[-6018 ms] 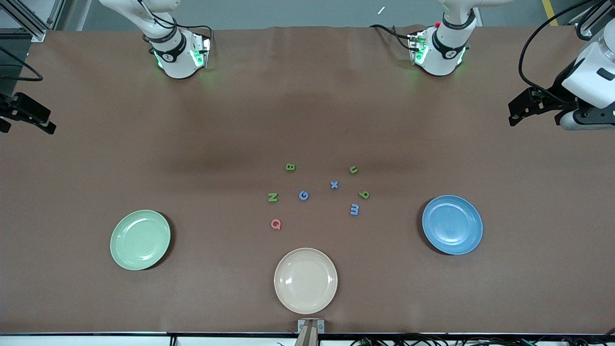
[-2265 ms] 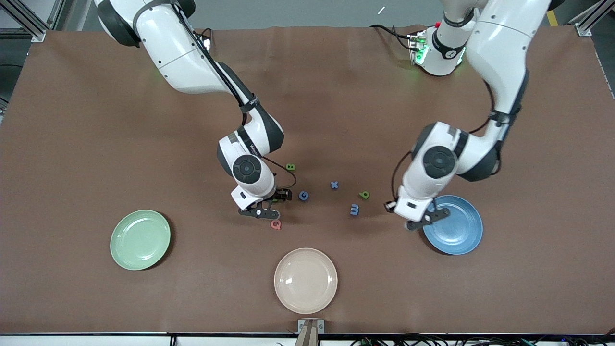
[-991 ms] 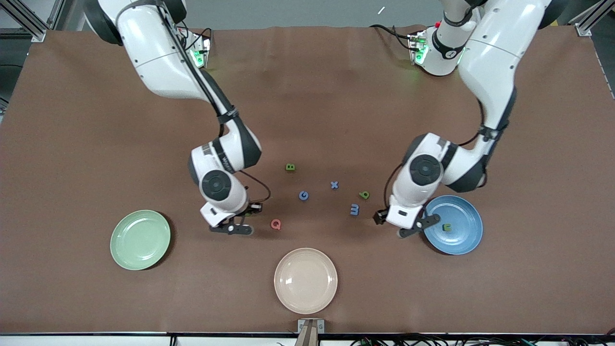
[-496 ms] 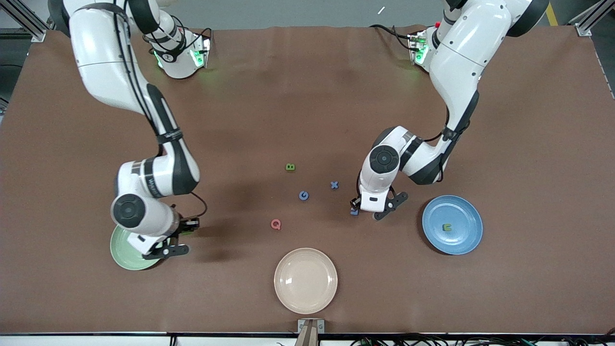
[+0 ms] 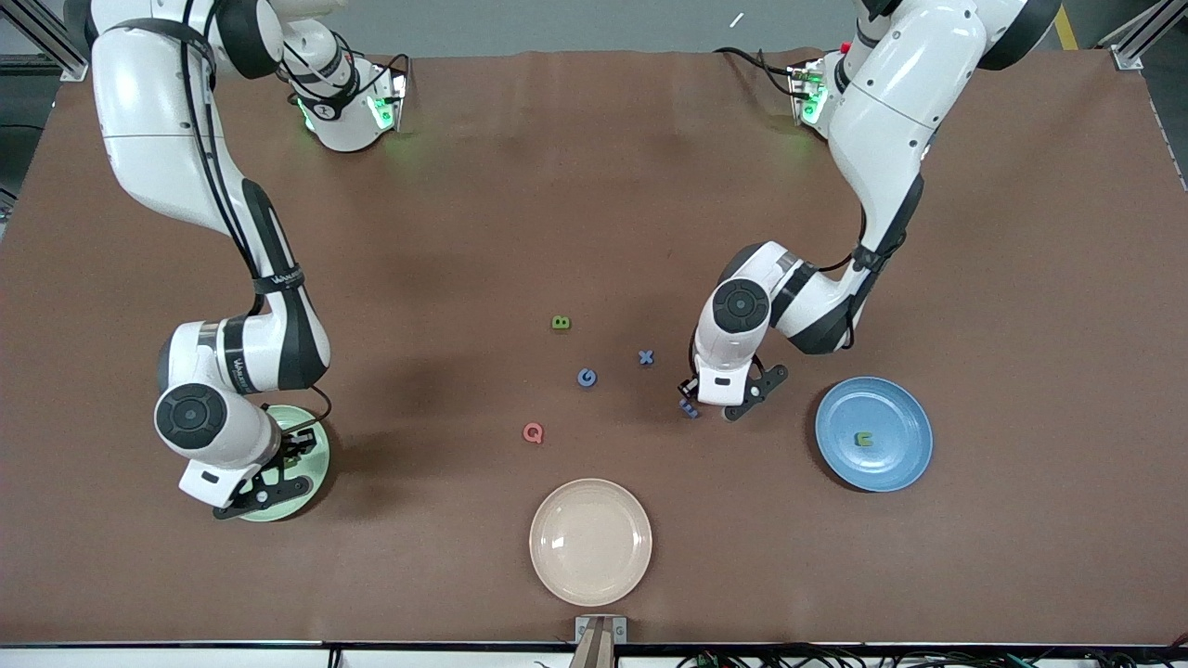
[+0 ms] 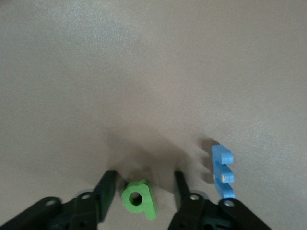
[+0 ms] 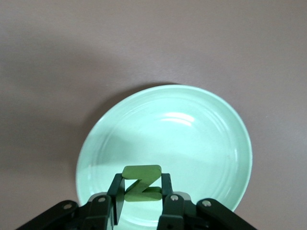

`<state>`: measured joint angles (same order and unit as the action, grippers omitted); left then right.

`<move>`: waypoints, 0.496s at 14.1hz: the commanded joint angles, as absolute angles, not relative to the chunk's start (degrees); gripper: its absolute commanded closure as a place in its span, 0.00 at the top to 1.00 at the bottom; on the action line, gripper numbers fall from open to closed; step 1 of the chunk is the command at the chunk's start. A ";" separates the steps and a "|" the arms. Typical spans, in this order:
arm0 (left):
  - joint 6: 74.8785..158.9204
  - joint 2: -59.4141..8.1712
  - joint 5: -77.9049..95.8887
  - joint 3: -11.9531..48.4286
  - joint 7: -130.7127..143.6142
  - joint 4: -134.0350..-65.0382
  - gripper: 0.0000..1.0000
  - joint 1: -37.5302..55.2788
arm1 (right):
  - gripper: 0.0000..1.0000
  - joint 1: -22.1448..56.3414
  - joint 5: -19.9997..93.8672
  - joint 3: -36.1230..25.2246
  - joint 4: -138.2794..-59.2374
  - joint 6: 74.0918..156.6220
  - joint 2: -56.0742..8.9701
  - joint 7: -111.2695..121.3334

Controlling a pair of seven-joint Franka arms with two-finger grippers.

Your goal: Sort upper and lower case letters into plates

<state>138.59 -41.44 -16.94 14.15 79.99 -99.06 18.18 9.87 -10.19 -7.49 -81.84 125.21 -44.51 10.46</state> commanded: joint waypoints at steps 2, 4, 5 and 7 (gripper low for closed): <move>138.69 -40.08 -17.93 14.24 81.74 -102.30 0.36 18.81 | 0.73 9.23 -11.69 -6.86 -82.53 126.65 -45.26 10.99; 138.69 -40.08 -17.84 14.33 81.65 -102.92 0.18 18.81 | 0.87 9.84 -11.34 -6.77 -82.53 126.04 -45.00 10.55; 138.69 -40.08 -17.84 14.33 81.65 -102.92 0.11 18.11 | 0.87 10.28 -11.08 -6.59 -82.53 125.69 -44.83 10.11; 138.69 -39.90 -17.93 14.24 80.69 -102.66 0.03 17.93 | 0.87 10.28 -9.33 -3.97 -82.44 121.75 -44.21 9.58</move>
<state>138.64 -40.74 -16.94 14.49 80.09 -99.97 18.29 10.23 -10.14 -6.40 -81.82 124.79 -45.62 10.55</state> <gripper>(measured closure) 0.727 0.128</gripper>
